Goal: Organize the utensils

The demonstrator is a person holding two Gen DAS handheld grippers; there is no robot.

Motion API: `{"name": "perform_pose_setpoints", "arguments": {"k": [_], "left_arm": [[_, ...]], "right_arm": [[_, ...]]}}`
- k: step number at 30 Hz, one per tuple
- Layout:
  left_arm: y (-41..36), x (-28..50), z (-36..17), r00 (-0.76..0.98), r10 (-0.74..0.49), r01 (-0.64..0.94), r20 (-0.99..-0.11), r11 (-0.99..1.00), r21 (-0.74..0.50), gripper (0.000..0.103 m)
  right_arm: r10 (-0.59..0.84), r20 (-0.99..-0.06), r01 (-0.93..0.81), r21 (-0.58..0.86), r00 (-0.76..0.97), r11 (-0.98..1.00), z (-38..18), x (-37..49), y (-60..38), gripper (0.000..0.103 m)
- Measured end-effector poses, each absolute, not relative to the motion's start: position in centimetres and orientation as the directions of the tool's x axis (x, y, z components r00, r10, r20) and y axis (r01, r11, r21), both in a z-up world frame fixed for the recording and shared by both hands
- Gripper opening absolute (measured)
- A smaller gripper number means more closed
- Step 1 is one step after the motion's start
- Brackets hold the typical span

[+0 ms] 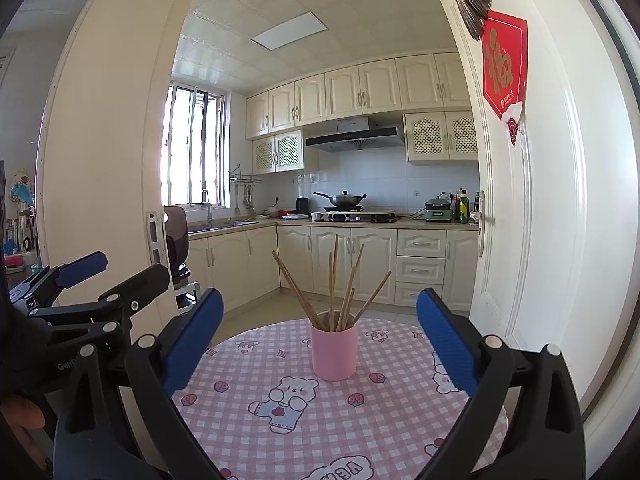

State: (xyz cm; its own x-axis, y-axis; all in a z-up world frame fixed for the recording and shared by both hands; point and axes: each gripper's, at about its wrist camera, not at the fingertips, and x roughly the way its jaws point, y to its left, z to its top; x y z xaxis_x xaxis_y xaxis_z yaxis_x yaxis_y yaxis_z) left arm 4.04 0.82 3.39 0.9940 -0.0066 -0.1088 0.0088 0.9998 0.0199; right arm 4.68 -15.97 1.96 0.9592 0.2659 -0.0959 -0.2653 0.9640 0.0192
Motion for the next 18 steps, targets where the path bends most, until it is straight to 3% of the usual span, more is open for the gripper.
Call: {"name": "perform_pose_setpoints", "arguments": {"k": [18], "left_arm": [[0.60,4.14,3.35,0.994,-0.005,0.008,-0.109,0.999,0.031,0.097]], "right_arm": [[0.267,-0.104,-0.266,0.027,0.958,0.964,1.72,4.57,-15.99,0.094]]}}
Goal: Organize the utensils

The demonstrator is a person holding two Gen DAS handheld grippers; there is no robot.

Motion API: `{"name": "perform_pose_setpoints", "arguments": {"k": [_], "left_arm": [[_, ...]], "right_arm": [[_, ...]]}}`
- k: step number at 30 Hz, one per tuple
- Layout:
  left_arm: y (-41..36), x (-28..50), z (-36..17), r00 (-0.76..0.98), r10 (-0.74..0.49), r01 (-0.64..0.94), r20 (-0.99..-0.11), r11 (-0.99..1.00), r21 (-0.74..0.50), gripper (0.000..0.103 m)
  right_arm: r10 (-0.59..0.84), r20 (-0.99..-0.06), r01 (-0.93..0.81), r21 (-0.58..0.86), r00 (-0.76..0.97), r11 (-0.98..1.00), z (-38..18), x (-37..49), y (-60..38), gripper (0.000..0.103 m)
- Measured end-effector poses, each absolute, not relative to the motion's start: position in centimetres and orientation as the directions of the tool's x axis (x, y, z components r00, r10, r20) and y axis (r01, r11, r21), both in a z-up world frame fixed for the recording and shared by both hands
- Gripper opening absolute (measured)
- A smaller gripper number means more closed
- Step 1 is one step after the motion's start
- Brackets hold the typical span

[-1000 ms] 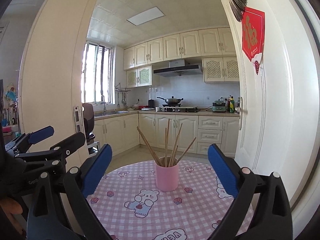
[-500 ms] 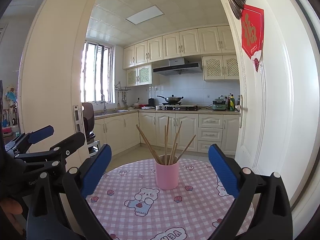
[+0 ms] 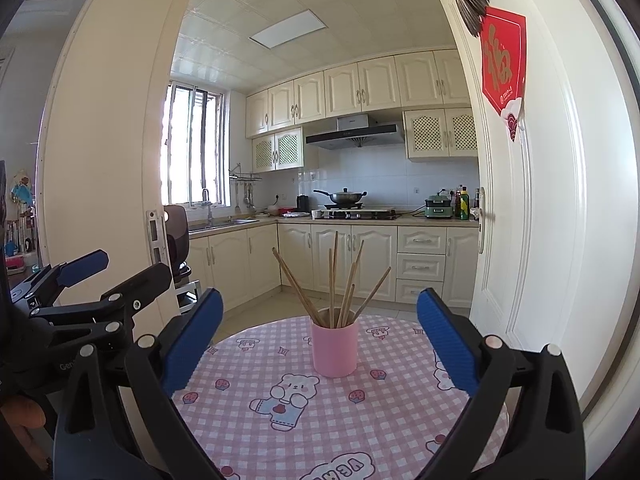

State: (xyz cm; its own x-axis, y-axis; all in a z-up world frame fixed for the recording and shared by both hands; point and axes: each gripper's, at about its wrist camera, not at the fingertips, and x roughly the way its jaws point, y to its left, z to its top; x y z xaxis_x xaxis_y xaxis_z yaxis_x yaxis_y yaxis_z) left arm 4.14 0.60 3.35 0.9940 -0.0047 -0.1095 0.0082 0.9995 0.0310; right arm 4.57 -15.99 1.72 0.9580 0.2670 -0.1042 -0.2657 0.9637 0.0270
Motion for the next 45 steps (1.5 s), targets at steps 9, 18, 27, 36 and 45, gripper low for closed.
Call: {"name": "perform_pose_setpoints", "arguments": {"k": [9,18,27,36,45], "left_arm": [[0.66,4.09,3.27,0.994,-0.005,0.008,-0.110,0.999,0.032,0.097],[0.73,4.08,3.22,0.994,-0.005,0.008,-0.108,0.999,0.032,0.097],[0.72,3.97,3.16,0.995,-0.002,0.006,-0.101,0.999,0.038,0.097],[0.87,3.66,2.98,0.996,-0.010,0.013,-0.084,0.999,0.032,0.097],[0.81,3.56,2.99,0.998,-0.001,0.004,-0.070,0.999,0.042,0.097]], "right_arm": [[0.264,-0.105,-0.263,0.027,0.959,0.964,1.77,4.54,-15.94,0.094],[0.264,-0.107,-0.262,0.032,0.959,0.965,1.65,4.47,-15.91,0.095],[0.262,-0.108,-0.260,0.037,0.959,0.965,1.49,4.45,-15.83,0.095],[0.262,-0.109,-0.259,0.042,0.959,0.965,1.32,4.42,-15.77,0.095],[0.264,-0.113,-0.260,0.047,0.958,0.964,1.12,4.47,-15.82,0.095]]}}
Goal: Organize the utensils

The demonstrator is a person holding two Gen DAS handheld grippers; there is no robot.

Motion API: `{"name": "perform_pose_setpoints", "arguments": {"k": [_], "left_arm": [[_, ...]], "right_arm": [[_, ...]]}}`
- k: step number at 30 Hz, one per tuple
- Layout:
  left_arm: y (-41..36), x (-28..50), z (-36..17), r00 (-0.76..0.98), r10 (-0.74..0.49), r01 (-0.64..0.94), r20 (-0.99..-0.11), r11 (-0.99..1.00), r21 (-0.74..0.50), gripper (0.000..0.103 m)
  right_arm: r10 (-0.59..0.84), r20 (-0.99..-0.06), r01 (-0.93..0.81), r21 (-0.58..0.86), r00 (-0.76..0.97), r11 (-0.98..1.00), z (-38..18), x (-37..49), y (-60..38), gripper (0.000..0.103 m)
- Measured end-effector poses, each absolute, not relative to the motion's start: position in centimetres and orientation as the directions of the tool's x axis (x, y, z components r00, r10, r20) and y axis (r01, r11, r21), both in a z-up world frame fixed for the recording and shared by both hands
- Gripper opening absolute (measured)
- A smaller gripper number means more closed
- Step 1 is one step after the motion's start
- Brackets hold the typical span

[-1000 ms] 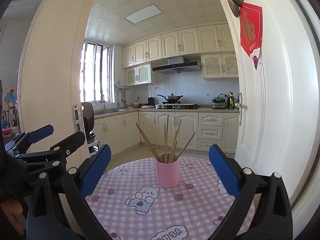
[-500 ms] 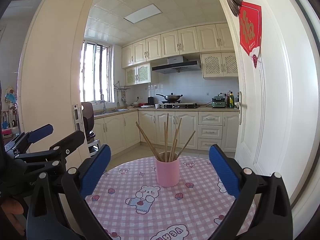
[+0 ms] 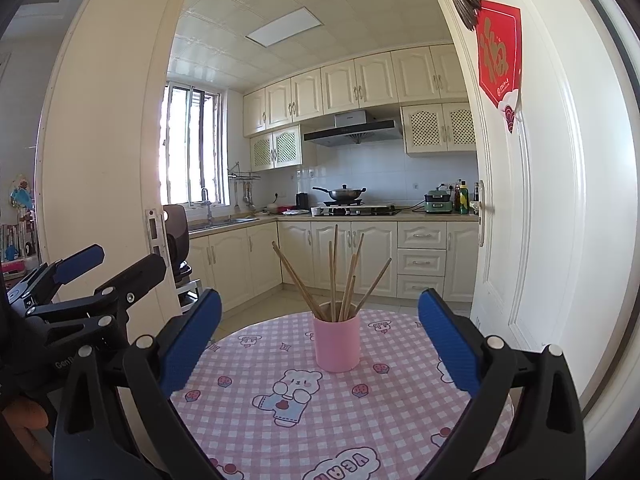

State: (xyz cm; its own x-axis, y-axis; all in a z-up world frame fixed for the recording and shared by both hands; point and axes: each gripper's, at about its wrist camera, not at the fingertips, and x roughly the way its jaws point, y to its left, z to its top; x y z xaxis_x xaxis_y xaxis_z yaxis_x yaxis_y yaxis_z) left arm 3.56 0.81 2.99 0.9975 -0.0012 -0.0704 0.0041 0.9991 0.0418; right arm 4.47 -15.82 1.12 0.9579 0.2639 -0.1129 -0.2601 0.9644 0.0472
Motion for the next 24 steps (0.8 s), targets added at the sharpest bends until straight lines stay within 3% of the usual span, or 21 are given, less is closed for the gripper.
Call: {"name": "perform_pose_setpoints", "arguments": {"k": [24], "left_arm": [[0.74,3.47,2.83,0.998,0.009,-0.005,-0.066,0.999,0.050,0.097]], "right_arm": [[0.270,-0.124,-0.265,0.062,0.955,0.962,0.86,4.46,-15.52,0.095]]}}
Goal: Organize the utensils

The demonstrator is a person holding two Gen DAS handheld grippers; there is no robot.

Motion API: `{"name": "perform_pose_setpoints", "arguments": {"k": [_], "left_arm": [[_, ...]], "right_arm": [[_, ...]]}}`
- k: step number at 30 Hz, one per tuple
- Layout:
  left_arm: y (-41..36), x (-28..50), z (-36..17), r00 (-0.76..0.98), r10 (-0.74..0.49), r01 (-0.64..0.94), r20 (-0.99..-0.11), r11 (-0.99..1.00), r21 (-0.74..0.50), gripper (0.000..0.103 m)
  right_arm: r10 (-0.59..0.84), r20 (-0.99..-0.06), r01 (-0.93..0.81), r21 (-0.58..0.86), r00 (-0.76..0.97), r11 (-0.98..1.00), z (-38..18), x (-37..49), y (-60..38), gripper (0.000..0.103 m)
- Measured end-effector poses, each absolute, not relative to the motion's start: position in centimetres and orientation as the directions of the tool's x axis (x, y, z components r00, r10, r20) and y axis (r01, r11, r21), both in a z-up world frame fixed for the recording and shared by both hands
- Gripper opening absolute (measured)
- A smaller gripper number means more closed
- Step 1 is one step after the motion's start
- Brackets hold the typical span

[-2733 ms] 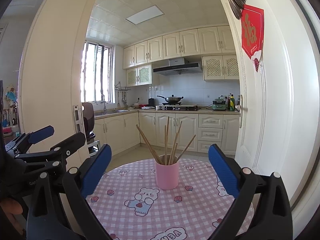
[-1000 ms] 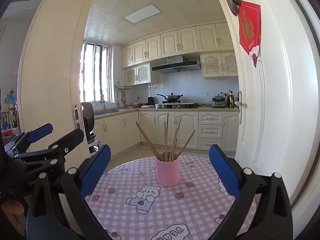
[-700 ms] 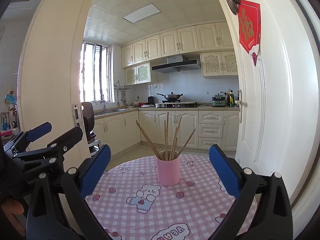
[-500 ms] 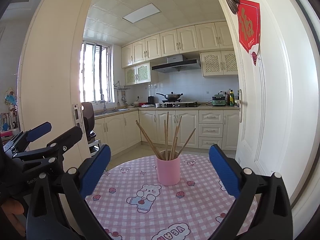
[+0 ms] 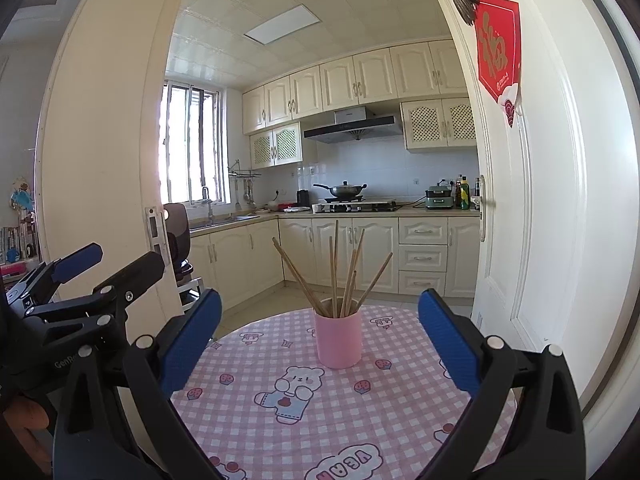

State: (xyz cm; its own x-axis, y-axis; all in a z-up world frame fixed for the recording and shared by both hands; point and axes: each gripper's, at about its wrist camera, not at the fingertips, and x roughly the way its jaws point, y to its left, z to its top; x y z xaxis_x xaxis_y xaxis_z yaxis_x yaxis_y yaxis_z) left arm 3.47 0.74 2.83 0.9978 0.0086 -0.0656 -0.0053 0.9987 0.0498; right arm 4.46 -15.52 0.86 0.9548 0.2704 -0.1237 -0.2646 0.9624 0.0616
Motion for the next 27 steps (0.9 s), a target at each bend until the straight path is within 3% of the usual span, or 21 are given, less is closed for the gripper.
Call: {"name": "perform_pose_setpoints", "arguments": {"k": [27], "left_arm": [[0.89,3.90,2.95,0.997,0.014,-0.010,-0.075,0.998,0.056,0.097]], "right_arm": [[0.283,-0.139,-0.275,0.072,0.949,0.959,0.80,4.90,-15.50,0.095]]}}
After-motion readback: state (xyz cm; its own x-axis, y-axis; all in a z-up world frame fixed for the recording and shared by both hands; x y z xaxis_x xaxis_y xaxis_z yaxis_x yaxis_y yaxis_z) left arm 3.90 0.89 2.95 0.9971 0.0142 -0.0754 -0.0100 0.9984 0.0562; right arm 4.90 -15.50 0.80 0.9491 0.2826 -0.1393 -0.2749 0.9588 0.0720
